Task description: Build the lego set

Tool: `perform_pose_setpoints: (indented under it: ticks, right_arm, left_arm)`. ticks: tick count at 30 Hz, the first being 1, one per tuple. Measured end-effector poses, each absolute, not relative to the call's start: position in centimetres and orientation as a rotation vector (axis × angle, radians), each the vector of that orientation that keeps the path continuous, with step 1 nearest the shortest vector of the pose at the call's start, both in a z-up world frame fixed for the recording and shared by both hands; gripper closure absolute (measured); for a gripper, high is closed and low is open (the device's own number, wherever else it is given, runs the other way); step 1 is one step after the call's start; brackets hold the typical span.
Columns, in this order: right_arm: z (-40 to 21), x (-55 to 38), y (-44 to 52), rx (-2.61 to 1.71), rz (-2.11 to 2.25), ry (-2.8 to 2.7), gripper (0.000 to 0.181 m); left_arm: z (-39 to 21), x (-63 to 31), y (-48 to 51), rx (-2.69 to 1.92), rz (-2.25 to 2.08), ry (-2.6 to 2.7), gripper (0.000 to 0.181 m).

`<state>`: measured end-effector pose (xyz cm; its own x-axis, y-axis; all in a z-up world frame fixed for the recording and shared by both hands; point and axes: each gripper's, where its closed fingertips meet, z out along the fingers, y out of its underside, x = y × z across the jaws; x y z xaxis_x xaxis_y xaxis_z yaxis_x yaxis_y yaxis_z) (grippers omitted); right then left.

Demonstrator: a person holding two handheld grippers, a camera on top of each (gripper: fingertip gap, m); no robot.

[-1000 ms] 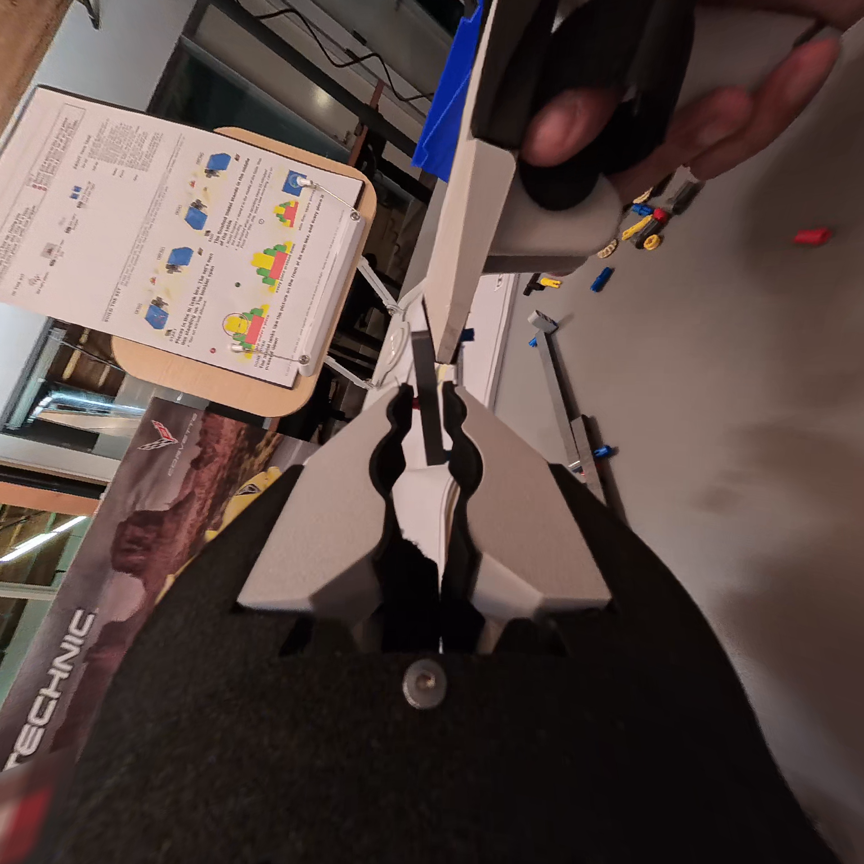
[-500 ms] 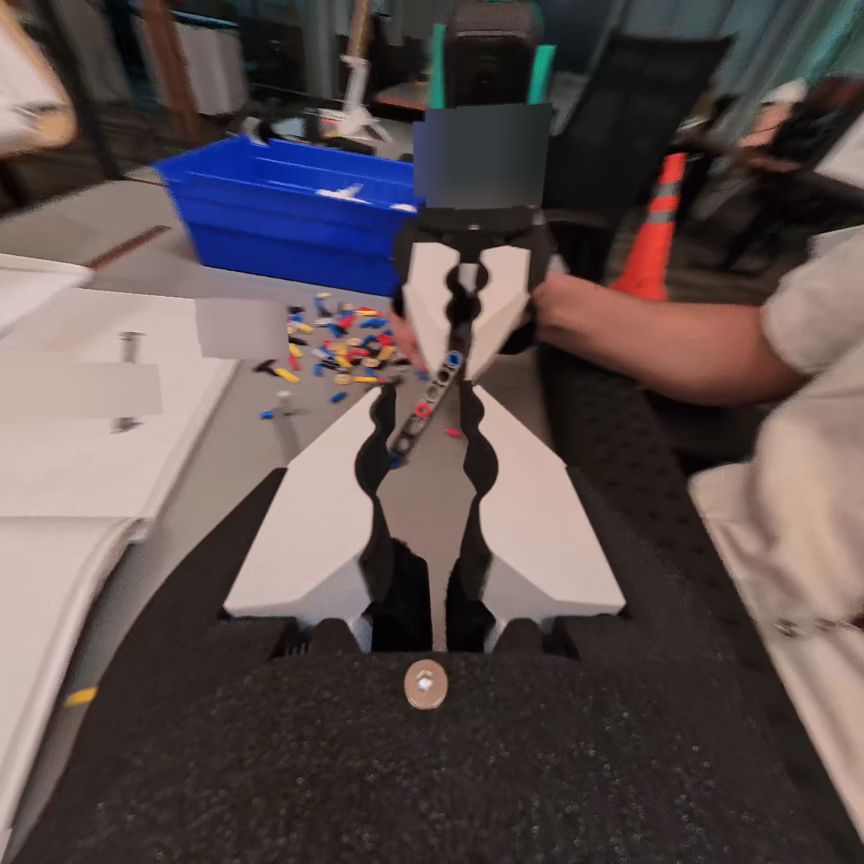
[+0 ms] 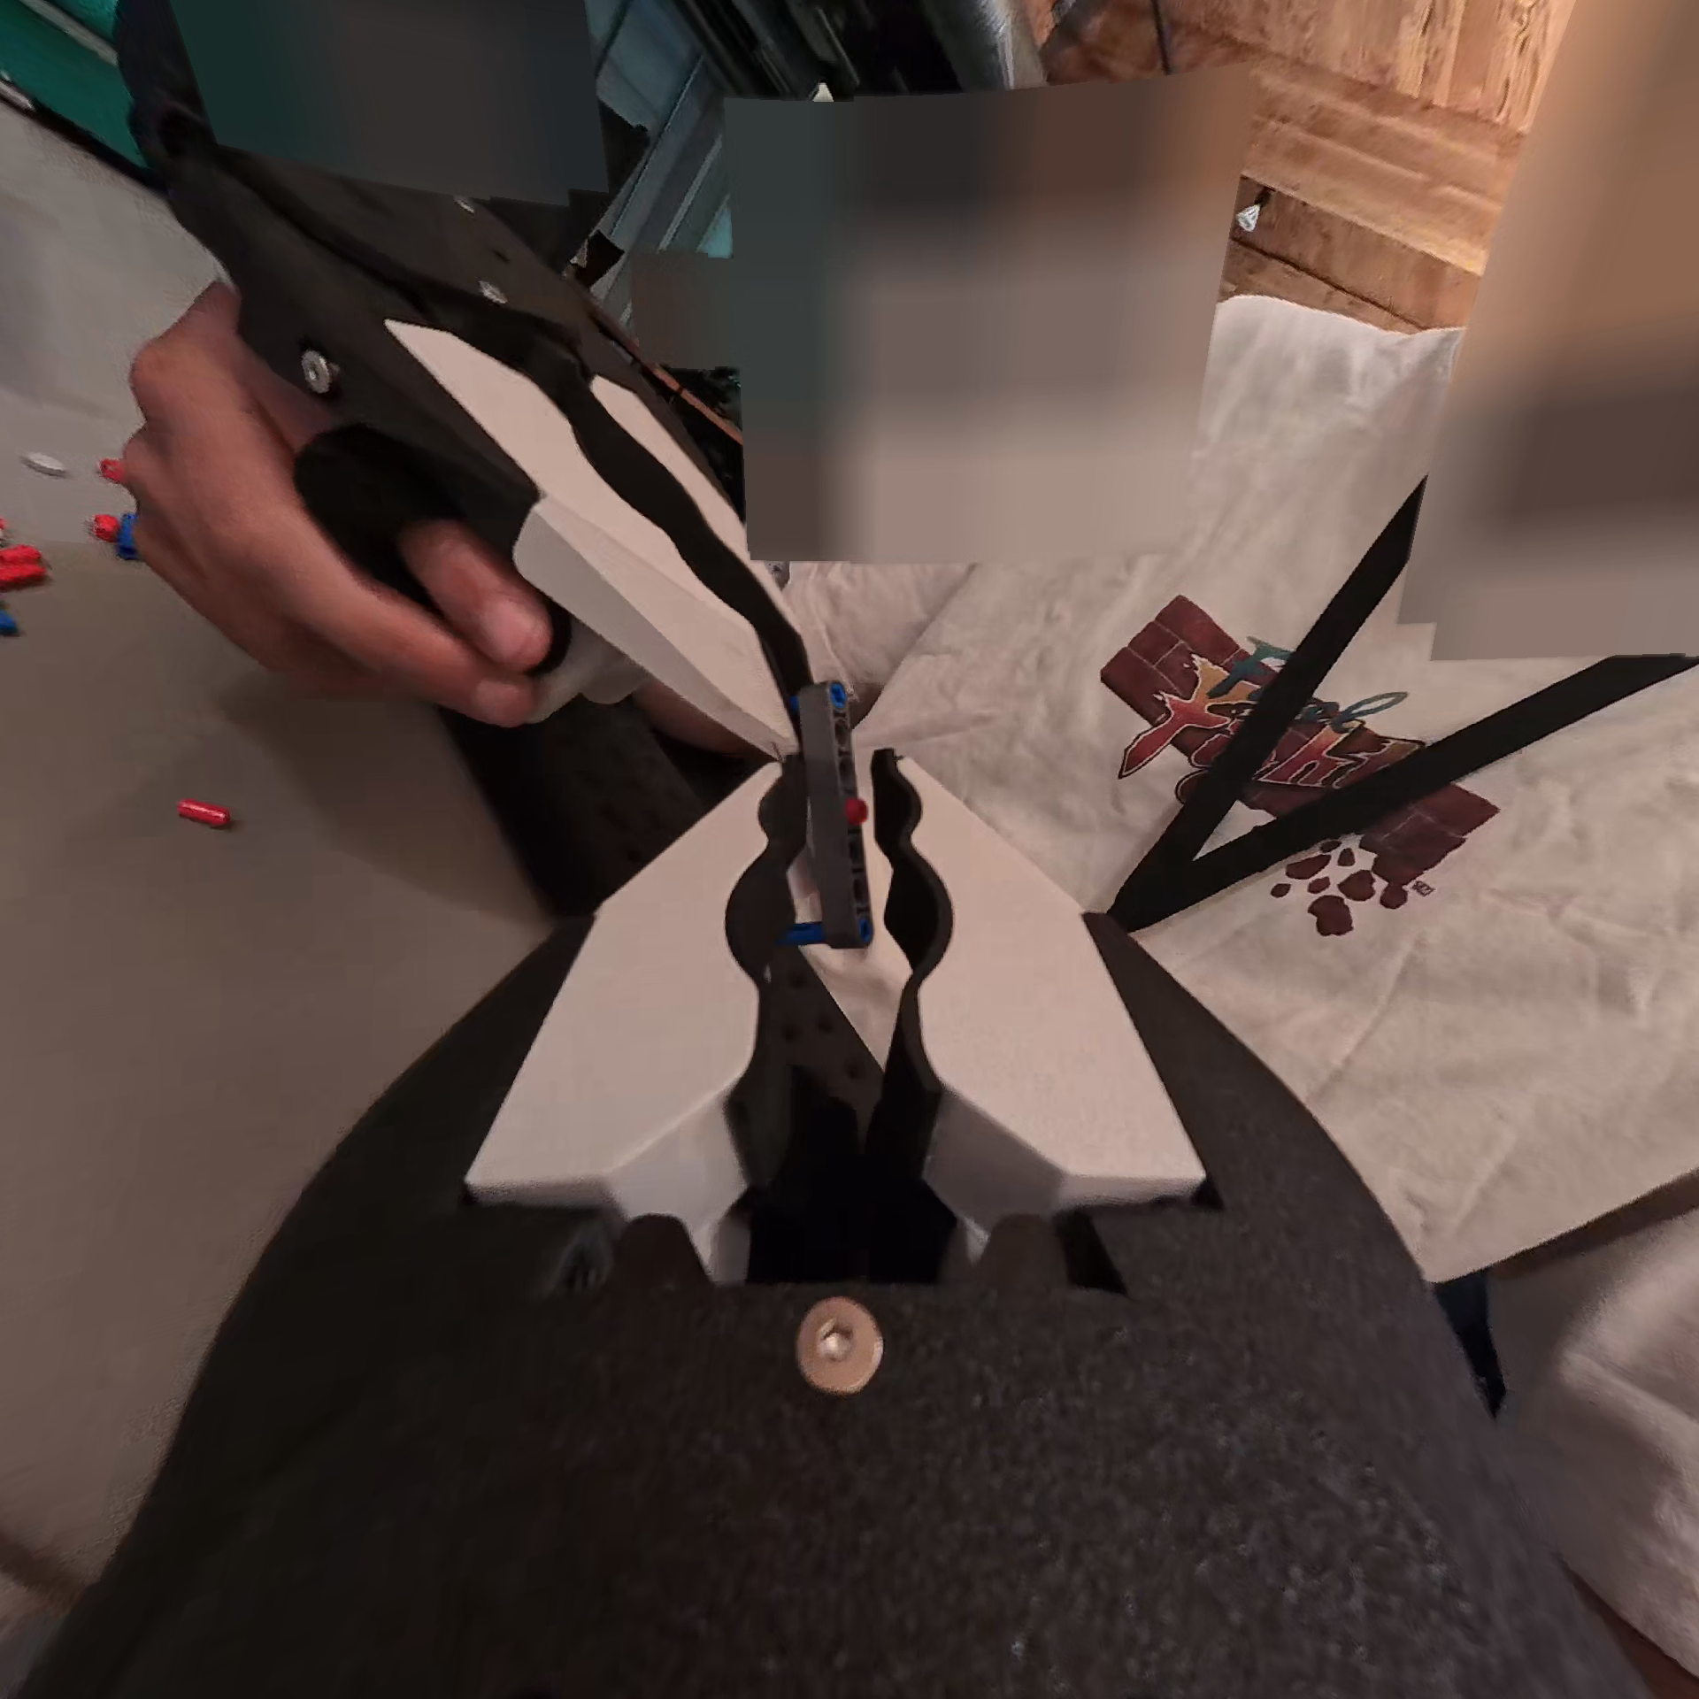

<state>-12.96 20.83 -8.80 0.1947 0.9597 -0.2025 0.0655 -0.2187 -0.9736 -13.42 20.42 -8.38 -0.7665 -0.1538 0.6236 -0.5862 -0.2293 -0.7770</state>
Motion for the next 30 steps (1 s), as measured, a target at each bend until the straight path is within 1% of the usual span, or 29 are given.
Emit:
perform_pose_setpoints:
  ticks: [1,6,10,12,14,16,18,22,27,28,30]
  right_arm:
    - [-8.9,-12.9,21.0,-1.518,1.167,-1.019,0.177]
    - [-9.2,-11.7,22.2,-1.553,1.073,-0.972,0.177]
    - [-8.7,-9.8,24.4,-1.571,0.994,-0.826,0.171]
    - [-8.5,-8.5,25.8,-1.586,0.941,-0.717,0.166]
    - [-8.2,-6.7,27.4,-1.603,0.897,-0.582,0.155]
    - [-8.0,-5.4,28.4,-1.627,0.906,-0.458,0.151]
    - [-8.5,-5.2,28.7,-1.666,0.985,-0.396,0.143]
    - [-7.9,-6.3,28.5,-1.649,1.170,-0.346,0.146]
    - [-8.4,-5.6,29.5,-1.669,1.111,-0.288,0.168]
    - [-8.5,-5.6,29.5,-1.678,1.108,-0.288,0.170]
    - [-8.9,-5.4,29.8,-1.702,1.093,-0.268,0.165]
  left_arm:
    - [-8.6,-13.3,20.5,0.900,2.059,-1.716,0.173]
    - [-9.1,-12.2,21.3,1.014,2.036,-1.620,0.173]
    - [-9.0,-10.9,22.8,1.138,2.125,-1.710,0.174]
    - [-9.2,-9.6,24.2,1.293,2.177,-1.773,0.174]
    - [-9.5,-8.1,25.9,1.499,2.200,-1.834,0.174]
    - [-9.6,-7.3,27.0,1.630,2.218,-1.923,0.173]
    - [-9.6,-6.6,27.8,1.746,2.219,-2.029,0.174]
    - [-10.1,-5.7,28.6,1.924,2.151,-2.245,0.174]
    - [-10.1,-5.1,28.7,2.051,2.089,-2.427,0.174]
    - [-10.1,-5.0,28.8,2.096,2.059,-2.475,0.174]
    - [-10.6,-4.7,29.7,2.255,1.903,-2.582,0.174]
